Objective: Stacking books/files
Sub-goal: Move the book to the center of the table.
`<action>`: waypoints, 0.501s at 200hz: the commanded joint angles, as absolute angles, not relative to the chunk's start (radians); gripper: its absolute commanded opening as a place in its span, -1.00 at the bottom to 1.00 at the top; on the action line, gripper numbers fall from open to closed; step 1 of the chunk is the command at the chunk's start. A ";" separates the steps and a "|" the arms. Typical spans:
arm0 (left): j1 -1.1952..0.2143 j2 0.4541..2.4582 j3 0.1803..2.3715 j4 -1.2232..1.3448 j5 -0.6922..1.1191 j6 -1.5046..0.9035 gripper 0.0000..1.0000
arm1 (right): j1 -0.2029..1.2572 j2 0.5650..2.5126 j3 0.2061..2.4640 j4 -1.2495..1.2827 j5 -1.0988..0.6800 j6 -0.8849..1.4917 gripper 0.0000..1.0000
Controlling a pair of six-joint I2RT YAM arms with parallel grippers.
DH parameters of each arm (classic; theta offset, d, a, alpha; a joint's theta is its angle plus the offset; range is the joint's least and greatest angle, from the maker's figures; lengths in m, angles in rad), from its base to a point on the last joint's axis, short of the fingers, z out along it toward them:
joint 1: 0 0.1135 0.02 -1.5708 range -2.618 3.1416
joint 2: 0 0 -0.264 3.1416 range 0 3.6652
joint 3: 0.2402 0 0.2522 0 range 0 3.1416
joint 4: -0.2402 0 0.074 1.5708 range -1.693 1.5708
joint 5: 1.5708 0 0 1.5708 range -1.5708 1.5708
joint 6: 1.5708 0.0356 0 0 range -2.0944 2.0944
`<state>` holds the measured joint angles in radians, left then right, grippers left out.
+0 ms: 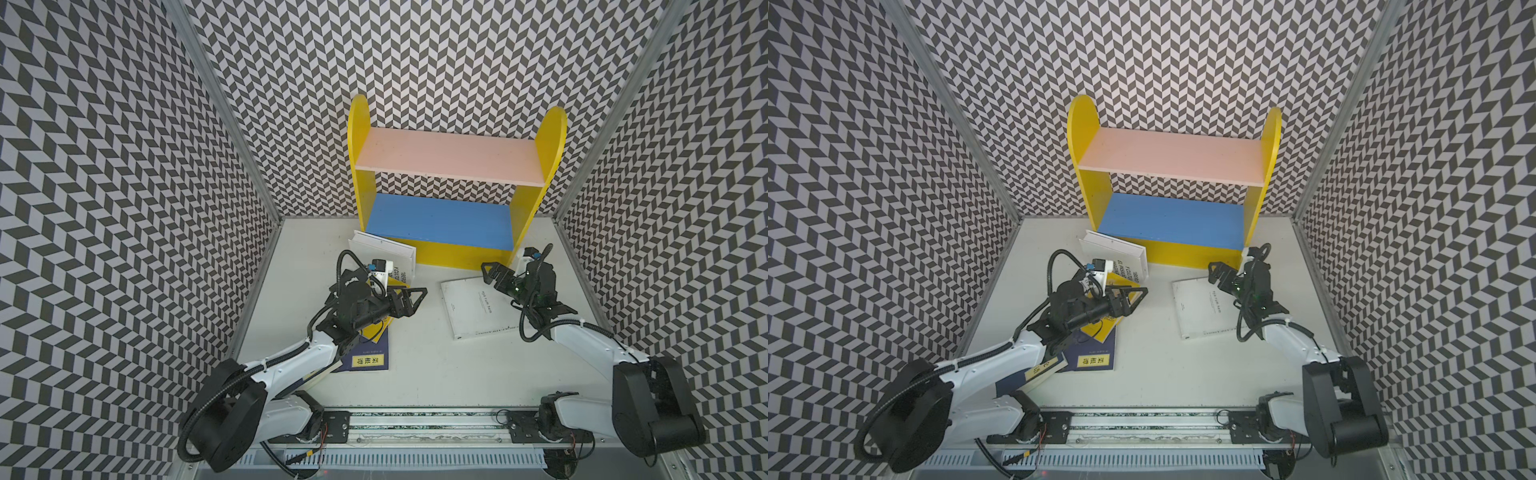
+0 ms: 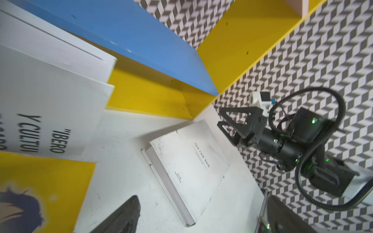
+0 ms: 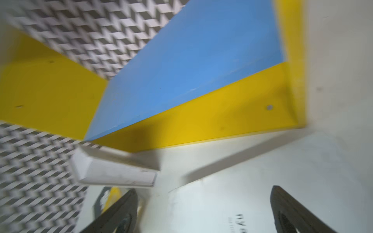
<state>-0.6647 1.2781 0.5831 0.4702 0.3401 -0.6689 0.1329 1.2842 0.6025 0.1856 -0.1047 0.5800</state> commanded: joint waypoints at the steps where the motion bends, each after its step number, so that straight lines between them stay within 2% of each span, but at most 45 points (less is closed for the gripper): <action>1: -0.733 1.377 0.651 0.443 0.348 -0.578 0.88 | 0.071 1.267 0.564 0.154 0.090 0.530 0.99; 31: -0.770 1.551 0.742 0.423 0.333 -0.573 0.81 | -0.016 1.317 0.523 0.196 0.075 0.533 0.99; 46: -0.781 1.628 0.766 0.444 0.337 -0.606 0.81 | -0.052 1.344 0.530 0.171 -0.014 0.521 1.00; 68: -0.800 1.747 0.798 0.481 0.343 -0.684 0.79 | -0.058 1.365 0.514 0.180 -0.091 0.518 0.95; 79: -0.808 1.802 0.818 0.502 0.371 -0.705 0.69 | -0.058 1.363 0.488 0.206 -0.119 0.526 0.94; 100: -0.826 1.866 0.844 0.532 0.382 -0.741 0.62 | -0.058 1.361 0.458 0.230 -0.175 0.527 0.85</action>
